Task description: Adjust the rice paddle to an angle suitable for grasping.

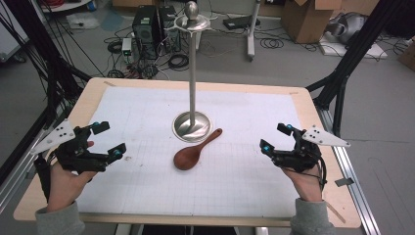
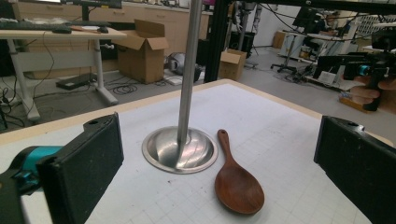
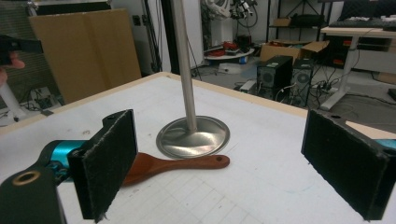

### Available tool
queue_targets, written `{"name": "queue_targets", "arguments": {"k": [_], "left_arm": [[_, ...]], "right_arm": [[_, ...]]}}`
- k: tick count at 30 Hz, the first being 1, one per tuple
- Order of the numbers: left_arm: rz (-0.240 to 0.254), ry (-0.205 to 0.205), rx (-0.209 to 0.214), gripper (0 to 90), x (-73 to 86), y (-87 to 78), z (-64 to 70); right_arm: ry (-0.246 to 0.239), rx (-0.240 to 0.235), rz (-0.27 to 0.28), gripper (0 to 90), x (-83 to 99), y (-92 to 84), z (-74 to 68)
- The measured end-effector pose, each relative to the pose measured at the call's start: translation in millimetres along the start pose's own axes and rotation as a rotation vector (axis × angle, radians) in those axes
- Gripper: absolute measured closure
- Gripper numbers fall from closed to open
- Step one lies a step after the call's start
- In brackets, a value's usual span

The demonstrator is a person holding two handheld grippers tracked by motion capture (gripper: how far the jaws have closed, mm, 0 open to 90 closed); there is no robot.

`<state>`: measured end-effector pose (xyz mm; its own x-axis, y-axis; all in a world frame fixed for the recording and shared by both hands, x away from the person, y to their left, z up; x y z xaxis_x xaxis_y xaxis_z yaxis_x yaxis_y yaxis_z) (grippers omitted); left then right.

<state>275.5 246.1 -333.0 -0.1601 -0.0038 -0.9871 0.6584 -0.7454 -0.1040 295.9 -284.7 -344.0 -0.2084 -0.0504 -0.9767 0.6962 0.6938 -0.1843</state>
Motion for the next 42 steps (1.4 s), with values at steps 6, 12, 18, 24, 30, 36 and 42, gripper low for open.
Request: {"name": "queue_targets", "arguments": {"k": [6, 12, 18, 24, 30, 36, 42], "left_arm": [[-0.013, -0.008, -0.010, 1.8, 1.4, 0.5, -0.6], [-0.022, -0.003, 0.001, 1.8, 1.6, 2.9, 1.9], [-0.022, -0.020, 0.005, 1.8, 3.8, 3.3, -1.1], [-0.042, -0.024, 0.001, 1.8, 6.1, 4.0, -1.3], [-0.079, -0.005, -0.005, 1.9, 9.5, 6.1, 3.4], [-0.054, -0.019, -0.014, 1.9, 8.6, -1.5, 0.5], [-0.051, -0.020, -0.026, 1.9, 9.8, -6.5, -0.2]], "right_arm": [[0.017, -0.025, -0.033, 17.5, 4.9, 4.4, 1.2], [0.012, -0.030, -0.070, 35.2, 8.8, 10.3, 0.3], [-0.032, 0.020, -0.131, 62.2, 13.1, 27.6, -7.6], [-0.058, -0.017, -0.154, 81.8, 15.8, 43.0, -16.7], [-0.029, -0.079, -0.168, 89.3, 18.7, 64.4, -14.0], [-0.039, -0.133, -0.203, 89.7, 20.6, 82.2, -15.1], [-0.058, -0.197, -0.235, 89.9, 22.1, 108.4, -23.9]]}}
Point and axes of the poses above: each handheld gripper's, and its own axes: y roughly forward along the jaws, x roughly out of its underside, z roughly to its right, the point moved 2 cm from there along y, roughly forward along the jaws
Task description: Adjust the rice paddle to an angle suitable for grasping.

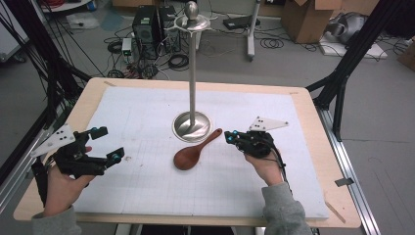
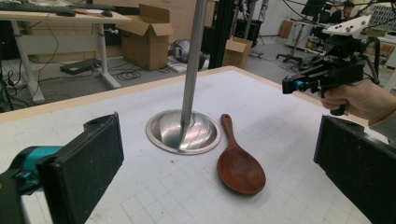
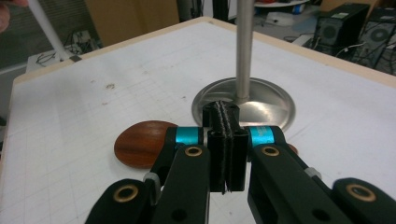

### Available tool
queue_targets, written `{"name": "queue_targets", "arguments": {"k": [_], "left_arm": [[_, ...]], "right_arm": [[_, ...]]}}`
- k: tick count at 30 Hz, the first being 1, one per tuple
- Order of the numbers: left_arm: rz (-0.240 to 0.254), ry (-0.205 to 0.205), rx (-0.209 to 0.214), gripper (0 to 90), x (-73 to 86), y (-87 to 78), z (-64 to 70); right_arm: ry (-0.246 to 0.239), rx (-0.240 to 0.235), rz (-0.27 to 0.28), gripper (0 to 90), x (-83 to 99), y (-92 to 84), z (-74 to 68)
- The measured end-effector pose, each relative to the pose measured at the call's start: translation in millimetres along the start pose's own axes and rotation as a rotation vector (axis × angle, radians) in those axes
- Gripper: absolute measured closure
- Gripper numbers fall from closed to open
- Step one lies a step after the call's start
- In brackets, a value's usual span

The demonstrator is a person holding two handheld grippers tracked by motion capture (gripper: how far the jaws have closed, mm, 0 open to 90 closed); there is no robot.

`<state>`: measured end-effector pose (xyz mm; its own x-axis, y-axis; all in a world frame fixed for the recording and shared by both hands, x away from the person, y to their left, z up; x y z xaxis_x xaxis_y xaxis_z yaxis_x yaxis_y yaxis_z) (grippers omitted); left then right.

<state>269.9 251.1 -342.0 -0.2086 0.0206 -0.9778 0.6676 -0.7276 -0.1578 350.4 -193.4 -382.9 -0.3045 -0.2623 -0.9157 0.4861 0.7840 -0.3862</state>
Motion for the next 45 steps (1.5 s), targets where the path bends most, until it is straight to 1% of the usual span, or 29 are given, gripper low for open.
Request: {"name": "queue_targets", "arguments": {"k": [1, 2, 3, 4, 5, 6, 7, 8, 9, 10, 12, 13, 14, 15, 18, 20, 21, 23, 25, 29, 32, 33, 34, 35, 38, 40, 41, 45], "left_arm": [[-0.002, 0.003, 0.001, 1.9, 0.4, -0.2, -0.2], [-0.004, 0.002, -0.001, 1.9, 0.9, -0.3, -0.5], [-0.005, -0.001, -0.003, 1.9, 1.5, -0.5, -0.6], [-0.006, -0.005, -0.003, 1.9, 2.4, -0.8, -1.1], [-0.006, -0.005, -0.003, 1.9, 2.4, -0.8, -1.1], [-0.007, -0.004, -0.002, 1.9, 2.8, -1.1, -1.4], [-0.008, -0.004, -0.004, 1.9, 3.1, -1.4, -1.7], [-0.008, -0.005, -0.005, 1.9, 3.4, -1.6, -2.1], [-0.009, -0.006, -0.006, 1.9, 3.8, -1.8, -2.3], [-0.011, -0.008, -0.004, 1.9, 4.6, -1.8, -2.5], [-0.016, -0.011, -0.005, 1.9, 4.9, -1.3, -1.9], [-0.013, -0.015, 0.008, 1.9, 4.4, -1.5, -0.7], [0.001, -0.014, 0.017, 1.9, 3.3, -1.5, 1.4], [0.001, -0.006, 0.019, 1.9, 2.6, -1.5, 2.6], [-0.003, -0.005, 0.021, 1.9, 3.4, -1.4, 3.6], [-0.007, -0.010, 0.015, 1.9, 5.6, -1.5, 2.3], [-0.010, -0.014, 0.012, 1.9, 6.5, -1.2, 1.5], [-0.014, -0.015, 0.011, 1.9, 8.1, -0.4, 0.3], [-0.021, -0.018, 0.011, 1.9, 10.1, 1.0, -0.1], [-0.032, -0.021, 0.006, 1.9, 12.3, 0.9, -0.5], [-0.027, -0.024, 0.002, 1.9, 12.6, -1.7, -1.2], [-0.024, -0.027, 0.003, 1.9, 12.5, -1.9, -0.9], [-0.025, -0.026, 0.004, 1.9, 12.6, -2.4, -0.9], [-0.027, -0.026, 0.004, 1.9, 12.6, -2.4, -0.4], [-0.033, -0.016, 0.010, 1.9, 12.4, -1.7, 2.7], [-0.035, -0.017, 0.013, 1.9, 12.5, -1.4, 4.6], [-0.041, -0.013, 0.012, 1.9, 13.2, -1.7, 5.1], [-0.047, -0.017, 0.009, 2.0, 14.5, -2.3, 5.2]], "right_arm": [[0.000, 0.000, 0.000, 89.9, 0.0, 0.0, 0.0], [0.006, -0.010, -0.014, 89.9, -1.1, 6.9, -1.0], [0.006, -0.010, -0.014, 89.9, -1.1, 6.9, -1.0], [0.006, -0.024, -0.032, 89.9, -2.1, 16.6, -0.8], [0.006, -0.024, -0.032, 89.9, -2.1, 16.6, -0.8], [0.007, -0.033, -0.049, 90.0, -2.7, 24.2, -0.3], [0.007, -0.033, -0.049, 90.0, -2.7, 24.2, -0.3], [0.012, -0.054, -0.058, 89.9, -3.0, 33.3, 0.5], [0.012, -0.054, -0.058, 89.9, -3.0, 33.3, 0.5], [0.018, -0.073, -0.070, 90.0, -1.7, 40.3, 1.4], [0.013, -0.082, -0.080, 89.9, 0.1, 46.9, 2.5], [0.013, -0.082, -0.080, 89.9, 0.1, 46.9, 2.5], [0.010, -0.082, -0.089, 89.9, 0.9, 50.2, 2.8], [0.016, -0.091, -0.096, 89.9, 1.2, 54.0, 2.5], [0.010, -0.096, -0.089, 89.9, 1.4, 62.5, 2.0], [0.014, -0.097, -0.096, 89.9, 2.8, 69.1, 3.4], [0.035, -0.111, -0.096, 89.9, 5.2, 75.9, 5.1], [0.028, -0.107, -0.108, 89.9, 6.7, 81.3, 6.6], [0.039, -0.105, -0.132, 89.9, 7.9, 86.9, 7.4], [0.042, -0.107, -0.148, 89.9, 8.1, 95.2, 6.7], [0.035, -0.101, -0.170, 89.9, 7.8, 103.7, 5.5], [0.030, -0.093, -0.183, 89.9, 7.8, 109.0, 4.6], [0.030, -0.093, -0.183, 89.9, 7.8, 109.0, 4.6], [0.034, -0.097, -0.199, 89.9, 8.8, 113.8, 3.8], [0.034, -0.094, -0.216, 89.9, 10.9, 119.1, 3.0], [0.036, -0.087, -0.224, 89.9, 11.4, 120.2, 3.4], [0.047, -0.082, -0.233, 89.9, 12.5, 122.1, 5.2], [0.059, -0.072, -0.250, 89.9, 15.4, 125.1, 9.2]]}}
Point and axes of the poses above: each handheld gripper's, and its own axes: y roughly forward along the jaws, x roughly out of its underside, z roughly to its right, the point moved 2 cm from there along y, roughly forward along the jaws
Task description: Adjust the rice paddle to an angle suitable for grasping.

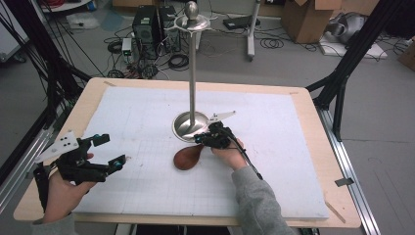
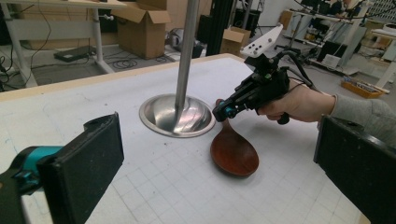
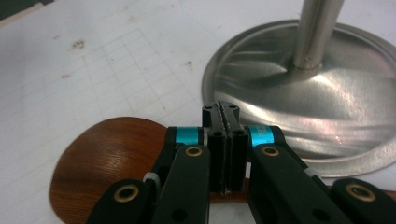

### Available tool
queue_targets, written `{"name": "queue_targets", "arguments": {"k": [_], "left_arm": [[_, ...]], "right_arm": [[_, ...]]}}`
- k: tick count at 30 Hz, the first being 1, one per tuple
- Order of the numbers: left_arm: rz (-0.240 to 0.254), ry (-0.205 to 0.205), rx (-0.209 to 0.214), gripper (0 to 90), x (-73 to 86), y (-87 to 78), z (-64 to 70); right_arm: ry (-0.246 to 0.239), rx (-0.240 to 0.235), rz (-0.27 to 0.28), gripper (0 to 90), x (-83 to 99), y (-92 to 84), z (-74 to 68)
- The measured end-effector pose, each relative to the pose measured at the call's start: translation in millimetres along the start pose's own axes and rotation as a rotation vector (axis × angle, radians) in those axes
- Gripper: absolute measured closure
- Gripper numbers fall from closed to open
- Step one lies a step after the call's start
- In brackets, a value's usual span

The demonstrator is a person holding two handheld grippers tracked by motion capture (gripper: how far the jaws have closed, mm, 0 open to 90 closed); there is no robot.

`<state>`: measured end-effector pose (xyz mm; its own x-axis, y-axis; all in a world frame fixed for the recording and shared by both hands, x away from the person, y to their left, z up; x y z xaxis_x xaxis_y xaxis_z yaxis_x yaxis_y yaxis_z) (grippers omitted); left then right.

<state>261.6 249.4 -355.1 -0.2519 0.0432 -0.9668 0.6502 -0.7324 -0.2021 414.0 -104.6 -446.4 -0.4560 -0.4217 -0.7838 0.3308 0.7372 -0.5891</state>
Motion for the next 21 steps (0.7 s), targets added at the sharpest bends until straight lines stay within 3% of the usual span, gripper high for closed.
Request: {"name": "queue_targets", "arguments": {"k": [8, 15, 21], "left_arm": [[0.040, 0.012, -0.002, 1.9, -6.2, -6.5, 4.6], [0.024, 0.004, -0.014, 1.9, -2.9, -7.5, 1.7], [0.035, 0.004, -0.033, 1.9, -2.4, -9.8, -0.7]], "right_arm": [[0.015, -0.005, -0.042, 89.9, 6.5, 9.0, 5.2], [0.018, 0.006, -0.045, 89.9, 7.2, 11.0, 8.6], [0.027, -0.019, -0.057, 89.9, 7.8, 14.3, 9.6]]}}
Point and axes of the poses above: each handheld gripper's, and its own axes: y roughly forward along the jaws, x roughly out of its underside, z roughly to its right, the point moved 2 cm from there along y, roughly forward along the jaws
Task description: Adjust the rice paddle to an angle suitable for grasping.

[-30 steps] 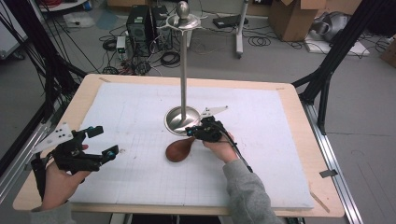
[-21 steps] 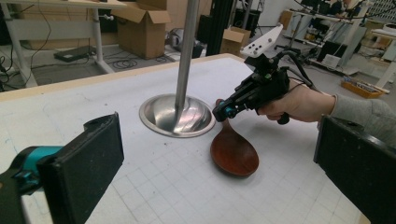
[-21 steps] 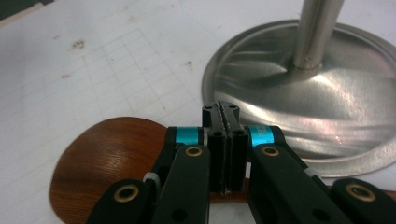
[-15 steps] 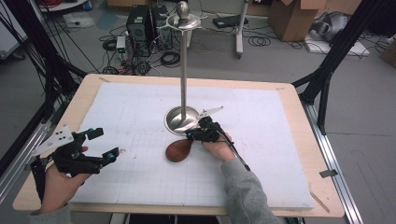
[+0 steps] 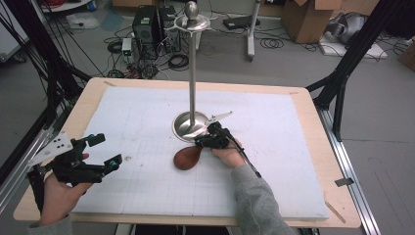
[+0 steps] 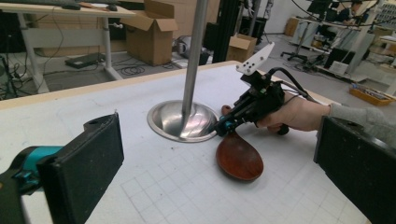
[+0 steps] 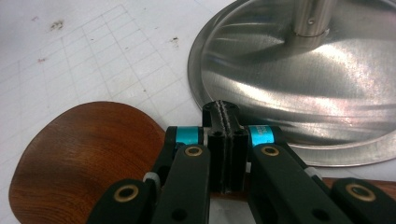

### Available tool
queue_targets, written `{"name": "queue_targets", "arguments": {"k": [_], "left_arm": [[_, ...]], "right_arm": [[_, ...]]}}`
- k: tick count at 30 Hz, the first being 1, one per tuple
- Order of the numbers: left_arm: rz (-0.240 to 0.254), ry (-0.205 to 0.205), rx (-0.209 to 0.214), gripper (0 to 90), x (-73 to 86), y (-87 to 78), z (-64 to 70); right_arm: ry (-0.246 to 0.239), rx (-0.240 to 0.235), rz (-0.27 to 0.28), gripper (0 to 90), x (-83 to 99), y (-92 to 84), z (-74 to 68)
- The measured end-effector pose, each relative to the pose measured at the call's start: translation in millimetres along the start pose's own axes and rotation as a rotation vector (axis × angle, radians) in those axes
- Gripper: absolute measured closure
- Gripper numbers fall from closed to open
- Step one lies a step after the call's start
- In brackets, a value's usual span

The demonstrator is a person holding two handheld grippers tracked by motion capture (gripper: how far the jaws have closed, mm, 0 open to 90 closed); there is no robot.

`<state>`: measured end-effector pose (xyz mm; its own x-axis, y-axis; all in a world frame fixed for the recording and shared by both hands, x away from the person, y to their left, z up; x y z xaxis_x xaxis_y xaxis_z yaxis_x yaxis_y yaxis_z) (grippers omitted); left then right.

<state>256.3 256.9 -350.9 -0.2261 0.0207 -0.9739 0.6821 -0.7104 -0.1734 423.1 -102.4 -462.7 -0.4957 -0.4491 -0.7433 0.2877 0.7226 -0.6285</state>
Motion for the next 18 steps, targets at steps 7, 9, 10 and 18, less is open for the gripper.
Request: {"name": "queue_targets", "arguments": {"k": [7, 9, 10, 18], "left_arm": [[0.001, -0.005, -0.004, 1.9, 0.6, -2.3, -1.8], [0.002, -0.005, -0.005, 1.9, 0.4, -2.6, -1.9], [0.000, -0.004, -0.005, 1.9, 0.6, -2.5, -2.2], [-0.008, -0.012, -0.009, 1.9, 2.4, -2.0, -3.6]], "right_arm": [[-0.006, -0.004, -0.012, 90.0, 1.9, -1.2, -1.0], [-0.010, -0.002, -0.010, 90.0, 3.0, -2.0, -1.4], [-0.011, -0.001, -0.009, 90.0, 3.6, -2.5, -1.9], [-0.025, 0.002, -0.013, 90.0, 11.4, -10.5, -7.0]]}}
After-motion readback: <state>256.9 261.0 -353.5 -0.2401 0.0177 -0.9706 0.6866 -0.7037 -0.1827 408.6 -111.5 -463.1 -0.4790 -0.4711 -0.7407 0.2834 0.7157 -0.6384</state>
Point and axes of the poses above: each handheld gripper's, and its own axes: y roughly forward along the jaws, x roughly out of its underside, z roughly to its right, the point moved 2 cm from there along y, roughly forward along the jaws
